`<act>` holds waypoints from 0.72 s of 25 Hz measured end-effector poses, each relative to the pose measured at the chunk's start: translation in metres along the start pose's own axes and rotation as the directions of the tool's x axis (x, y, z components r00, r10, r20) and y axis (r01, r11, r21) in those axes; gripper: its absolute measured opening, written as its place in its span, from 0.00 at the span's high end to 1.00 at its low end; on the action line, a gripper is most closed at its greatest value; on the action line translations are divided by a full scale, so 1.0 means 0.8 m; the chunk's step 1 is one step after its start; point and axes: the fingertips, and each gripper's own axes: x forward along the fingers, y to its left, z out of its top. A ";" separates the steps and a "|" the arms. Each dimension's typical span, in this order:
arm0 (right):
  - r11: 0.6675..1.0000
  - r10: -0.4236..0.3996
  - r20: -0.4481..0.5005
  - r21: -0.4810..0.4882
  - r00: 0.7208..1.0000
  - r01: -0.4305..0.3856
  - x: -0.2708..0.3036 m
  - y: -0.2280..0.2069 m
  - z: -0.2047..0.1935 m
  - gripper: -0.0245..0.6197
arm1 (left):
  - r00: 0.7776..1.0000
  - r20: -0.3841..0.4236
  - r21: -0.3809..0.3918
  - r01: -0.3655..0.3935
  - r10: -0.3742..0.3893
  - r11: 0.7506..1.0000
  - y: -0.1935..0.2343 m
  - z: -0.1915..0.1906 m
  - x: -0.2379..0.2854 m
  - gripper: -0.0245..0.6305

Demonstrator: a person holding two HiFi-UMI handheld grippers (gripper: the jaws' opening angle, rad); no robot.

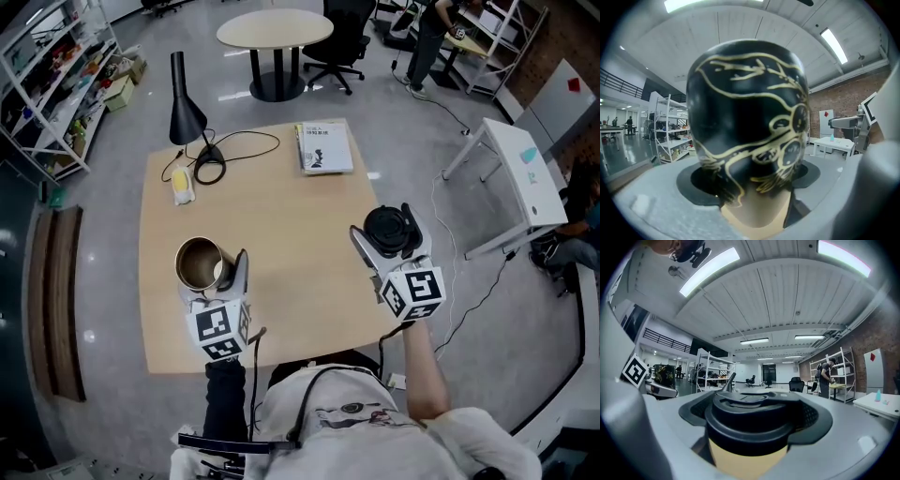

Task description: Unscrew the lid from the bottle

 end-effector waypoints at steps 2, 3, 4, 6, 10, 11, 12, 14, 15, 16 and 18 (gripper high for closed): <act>1.000 0.008 0.000 0.000 1.000 -0.008 -0.001 0.000 0.001 0.19 | 1.000 -0.009 0.009 0.016 -0.016 1.000 -0.008 0.002 0.002 0.33; 1.000 0.014 -0.001 0.000 1.000 -0.014 -0.002 0.001 0.000 0.19 | 1.000 -0.017 0.013 0.021 -0.021 1.000 -0.011 0.000 0.002 0.33; 1.000 0.020 -0.002 0.001 1.000 -0.020 -0.002 0.002 -0.001 0.19 | 0.999 -0.026 0.016 0.025 -0.024 1.000 -0.013 -0.001 0.003 0.33; 1.000 0.028 -0.003 0.003 1.000 -0.028 -0.003 0.000 -0.003 0.19 | 0.999 -0.042 0.022 0.034 -0.033 0.999 -0.020 -0.006 0.006 0.33; 1.000 0.025 0.000 0.011 1.000 -0.025 -0.008 -0.013 -0.008 0.19 | 0.996 -0.048 0.023 0.074 -0.073 0.997 -0.043 -0.015 0.018 0.33; 1.000 0.022 0.001 0.015 1.000 -0.022 -0.009 -0.017 -0.009 0.19 | 0.995 -0.047 0.024 0.086 -0.085 0.996 -0.049 -0.016 0.021 0.33; 1.000 0.021 0.001 0.018 1.000 -0.021 -0.010 -0.020 -0.010 0.19 | 0.994 -0.047 0.026 0.097 -0.096 0.995 -0.056 -0.017 0.024 0.33; 1.000 0.020 0.004 0.018 1.000 -0.020 -0.011 -0.028 -0.009 0.19 | 0.992 -0.048 0.035 0.116 -0.114 0.993 -0.067 -0.016 0.031 0.33; 1.000 0.021 0.006 0.017 1.000 -0.021 -0.011 -0.032 -0.007 0.19 | 0.991 -0.048 0.040 0.124 -0.122 0.992 -0.073 -0.014 0.035 0.33; 1.000 0.021 0.008 0.014 1.000 -0.021 -0.010 -0.035 -0.005 0.19 | 0.991 -0.047 0.044 0.130 -0.128 0.991 -0.077 -0.012 0.039 0.33; 1.000 0.023 0.009 0.008 1.000 -0.023 -0.009 -0.041 -0.003 0.19 | 0.989 -0.047 0.046 0.141 -0.139 0.989 -0.085 -0.009 0.046 0.33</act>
